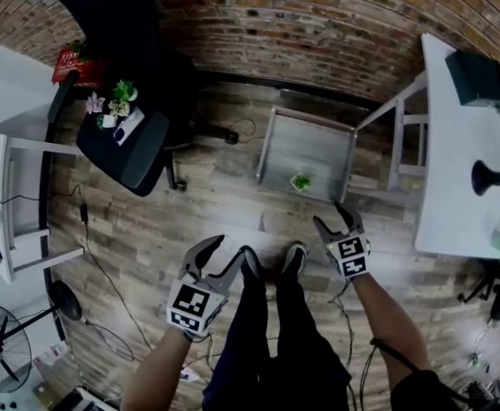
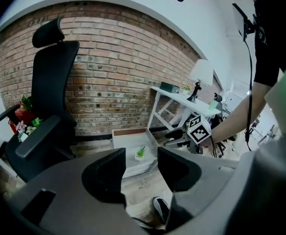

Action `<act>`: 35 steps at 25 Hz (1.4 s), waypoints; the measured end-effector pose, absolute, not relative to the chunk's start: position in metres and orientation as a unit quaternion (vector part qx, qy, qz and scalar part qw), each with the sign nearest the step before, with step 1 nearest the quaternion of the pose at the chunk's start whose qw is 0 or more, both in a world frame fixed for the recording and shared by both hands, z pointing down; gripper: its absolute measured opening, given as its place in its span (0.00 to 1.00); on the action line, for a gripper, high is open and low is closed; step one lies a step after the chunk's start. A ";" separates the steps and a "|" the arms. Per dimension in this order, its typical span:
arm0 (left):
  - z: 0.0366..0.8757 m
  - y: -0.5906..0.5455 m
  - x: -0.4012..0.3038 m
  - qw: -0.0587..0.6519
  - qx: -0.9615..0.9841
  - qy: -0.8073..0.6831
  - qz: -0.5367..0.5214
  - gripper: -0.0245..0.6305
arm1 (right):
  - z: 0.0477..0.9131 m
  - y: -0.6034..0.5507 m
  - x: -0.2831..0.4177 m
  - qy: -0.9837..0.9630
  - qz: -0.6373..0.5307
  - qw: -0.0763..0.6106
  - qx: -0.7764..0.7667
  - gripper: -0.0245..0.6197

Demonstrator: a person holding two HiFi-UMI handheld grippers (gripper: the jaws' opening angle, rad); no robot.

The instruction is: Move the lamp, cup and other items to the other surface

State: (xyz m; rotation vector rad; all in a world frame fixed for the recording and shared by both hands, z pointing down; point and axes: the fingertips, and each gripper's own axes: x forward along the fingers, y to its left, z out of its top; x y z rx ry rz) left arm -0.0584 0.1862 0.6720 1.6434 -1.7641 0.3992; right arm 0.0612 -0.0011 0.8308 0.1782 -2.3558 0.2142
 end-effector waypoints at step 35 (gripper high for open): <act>0.844 0.221 -0.147 0.359 0.588 -0.710 0.145 0.34 | 1.072 -0.012 -0.037 -0.906 0.056 0.418 0.026 0.45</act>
